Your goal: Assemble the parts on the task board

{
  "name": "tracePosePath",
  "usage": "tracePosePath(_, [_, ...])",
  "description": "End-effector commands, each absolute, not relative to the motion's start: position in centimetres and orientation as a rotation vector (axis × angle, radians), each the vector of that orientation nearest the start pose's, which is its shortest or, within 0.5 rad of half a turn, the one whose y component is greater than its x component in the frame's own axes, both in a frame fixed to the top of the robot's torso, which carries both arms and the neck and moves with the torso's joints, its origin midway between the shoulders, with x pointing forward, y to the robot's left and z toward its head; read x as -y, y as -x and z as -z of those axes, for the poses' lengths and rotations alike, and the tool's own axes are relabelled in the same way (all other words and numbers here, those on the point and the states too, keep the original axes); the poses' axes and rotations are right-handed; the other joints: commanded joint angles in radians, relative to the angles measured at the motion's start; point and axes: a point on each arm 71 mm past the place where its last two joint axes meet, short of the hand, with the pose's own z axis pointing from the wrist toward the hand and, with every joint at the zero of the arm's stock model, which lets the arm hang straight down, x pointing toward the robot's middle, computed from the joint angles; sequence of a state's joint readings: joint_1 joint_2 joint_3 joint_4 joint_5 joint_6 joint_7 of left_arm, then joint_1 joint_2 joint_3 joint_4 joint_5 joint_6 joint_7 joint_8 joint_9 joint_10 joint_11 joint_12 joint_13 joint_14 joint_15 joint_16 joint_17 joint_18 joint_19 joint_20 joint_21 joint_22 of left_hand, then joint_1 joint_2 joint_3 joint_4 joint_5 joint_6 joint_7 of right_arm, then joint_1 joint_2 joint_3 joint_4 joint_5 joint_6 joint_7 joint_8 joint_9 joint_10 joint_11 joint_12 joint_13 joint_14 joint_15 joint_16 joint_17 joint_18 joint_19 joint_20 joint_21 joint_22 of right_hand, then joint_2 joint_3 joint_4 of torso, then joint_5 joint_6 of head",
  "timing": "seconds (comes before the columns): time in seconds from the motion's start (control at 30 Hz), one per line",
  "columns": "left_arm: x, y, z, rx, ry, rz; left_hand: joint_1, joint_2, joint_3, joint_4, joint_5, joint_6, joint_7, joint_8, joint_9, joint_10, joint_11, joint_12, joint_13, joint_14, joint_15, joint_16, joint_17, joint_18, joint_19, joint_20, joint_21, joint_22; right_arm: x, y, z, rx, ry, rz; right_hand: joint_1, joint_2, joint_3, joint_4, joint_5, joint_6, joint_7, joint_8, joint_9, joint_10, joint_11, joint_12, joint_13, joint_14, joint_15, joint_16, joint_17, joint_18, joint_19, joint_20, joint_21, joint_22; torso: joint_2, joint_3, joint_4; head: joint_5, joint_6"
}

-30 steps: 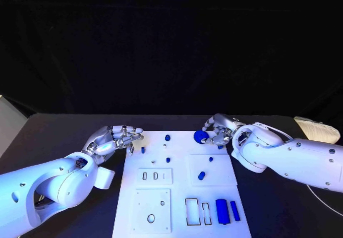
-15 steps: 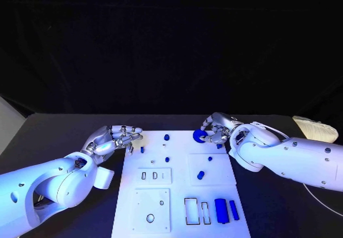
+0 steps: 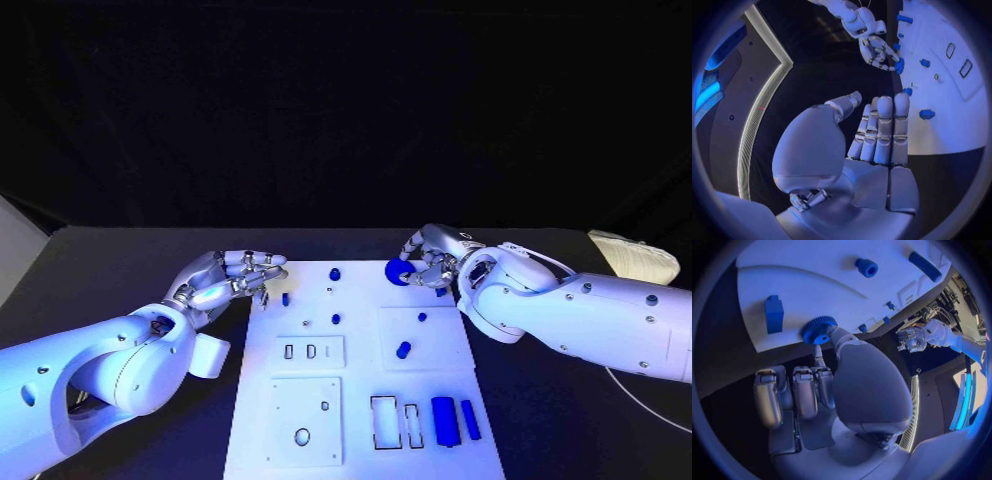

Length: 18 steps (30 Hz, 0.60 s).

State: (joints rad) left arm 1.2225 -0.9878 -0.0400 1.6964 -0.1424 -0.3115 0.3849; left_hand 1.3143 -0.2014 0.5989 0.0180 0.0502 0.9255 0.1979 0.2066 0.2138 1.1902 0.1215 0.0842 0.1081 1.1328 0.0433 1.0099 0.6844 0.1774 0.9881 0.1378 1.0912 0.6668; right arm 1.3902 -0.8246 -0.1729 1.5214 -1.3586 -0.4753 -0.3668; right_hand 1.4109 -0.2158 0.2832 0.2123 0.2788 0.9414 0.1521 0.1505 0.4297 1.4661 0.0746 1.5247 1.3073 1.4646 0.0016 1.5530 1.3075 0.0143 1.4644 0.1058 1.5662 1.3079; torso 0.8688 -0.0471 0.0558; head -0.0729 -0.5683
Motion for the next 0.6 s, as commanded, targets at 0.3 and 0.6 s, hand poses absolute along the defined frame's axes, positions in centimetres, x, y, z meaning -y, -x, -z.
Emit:
tracePosePath(0.3, [-22.36, -45.72, 15.08, -1.453, 0.931, 1.57, -0.003, 0.0, 0.007, -0.001, -0.001, -0.006, -0.002, -0.001, 0.003, -0.01, 0.0, -0.001, -0.001, -0.002, 0.003, 0.005, -0.004, 0.0, -0.002, 0.005, 0.01, 0.004, 20.98, -50.77, 14.31, -1.605, -0.041, -0.42, -0.006, -0.018, 0.002, 0.004, -0.012, 0.001, 0.002, -0.005, -0.004, 0.057, -0.004, -0.006, 0.213, 0.096, -0.004, 0.005, 0.218, -0.014, 0.106, -0.003, 0.005, 0.263, 0.0, 0.0002, 0.0017, -0.001, 0.002])
tracePosePath(0.6, [-22.32, -45.72, 15.08, -1.453, 0.931, 1.571, -0.003, 0.0, 0.007, -0.001, -0.001, -0.006, -0.002, -0.001, 0.003, -0.01, 0.0, -0.001, -0.001, -0.002, 0.003, 0.005, -0.004, 0.0, -0.002, 0.005, 0.01, 0.004, 20.78, -50.75, 14.37, -1.609, -0.032, -0.416, -0.006, -0.019, 0.003, 0.004, -0.01, 0.0, 0.002, -0.007, -0.005, 0.057, -0.004, -0.007, 0.213, 0.096, -0.003, 0.005, 0.219, -0.014, 0.106, -0.003, 0.005, 0.263, 0.0, 0.001, -0.0002, 0.001, 0.004])
